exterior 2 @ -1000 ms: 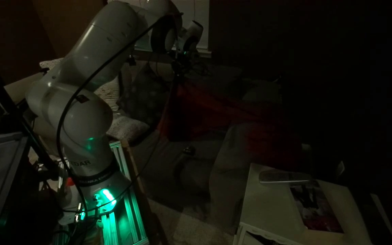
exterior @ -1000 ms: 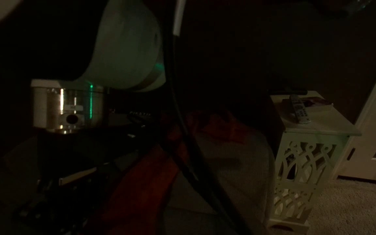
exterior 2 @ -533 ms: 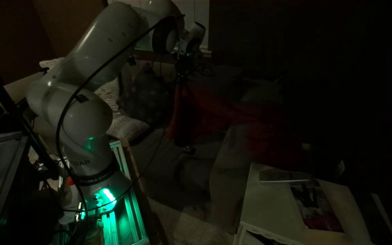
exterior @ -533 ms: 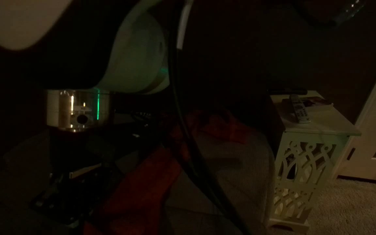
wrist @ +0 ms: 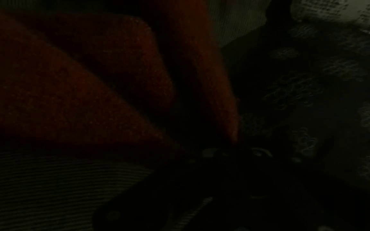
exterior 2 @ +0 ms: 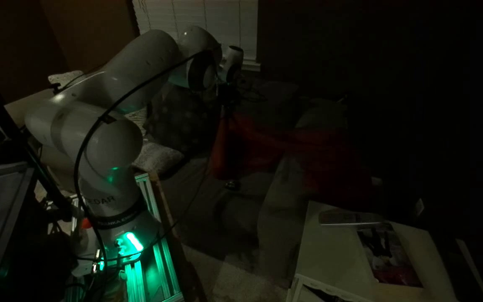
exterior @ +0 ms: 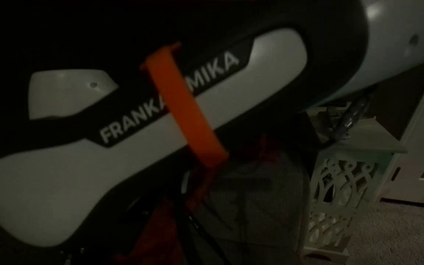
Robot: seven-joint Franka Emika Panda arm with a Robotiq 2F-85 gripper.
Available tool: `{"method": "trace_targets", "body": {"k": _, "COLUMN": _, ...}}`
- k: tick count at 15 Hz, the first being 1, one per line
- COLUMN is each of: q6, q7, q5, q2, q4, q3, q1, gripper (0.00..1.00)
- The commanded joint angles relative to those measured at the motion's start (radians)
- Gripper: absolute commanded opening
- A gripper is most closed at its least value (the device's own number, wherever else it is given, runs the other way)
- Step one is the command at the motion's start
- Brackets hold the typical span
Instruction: Pick up the cloth and put it on the sofa
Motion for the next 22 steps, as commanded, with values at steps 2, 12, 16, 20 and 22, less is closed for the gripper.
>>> {"method": "trace_targets", "body": {"k": 2, "q6": 0.002, "q7": 0.016, "q5": -0.037, "q2": 0.157, "q4": 0.283, "q3": -0.061, "q1": 0.043, "gripper": 0.01}}
{"method": "trace_targets", "body": {"k": 12, "q6": -0.398, "q7": 0.095, "q5": -0.042, "q2": 0.088, "q4": 0.355, "q3": -0.129, "q1": -0.023, "gripper": 0.80}}
{"method": "trace_targets", "body": {"k": 16, "q6": -0.408, "q7": 0.207, "q5": -0.042, "q2": 0.052, "q4": 0.379, "q3": -0.229, "q1": -0.087, "gripper": 1.00}}
{"method": "trace_targets", "body": {"k": 20, "q6": -0.428, "q7": 0.293, "q5": -0.021, "q2": 0.008, "q4": 0.353, "q3": -0.297, "q1": -0.195, "gripper": 1.00}}
{"method": "trace_targets", "body": {"k": 22, "q6": -0.431, "q7": 0.346, "q5": -0.017, "q2": 0.000, "q4": 0.343, "q3": -0.322, "q1": -0.243, "gripper": 1.00}}
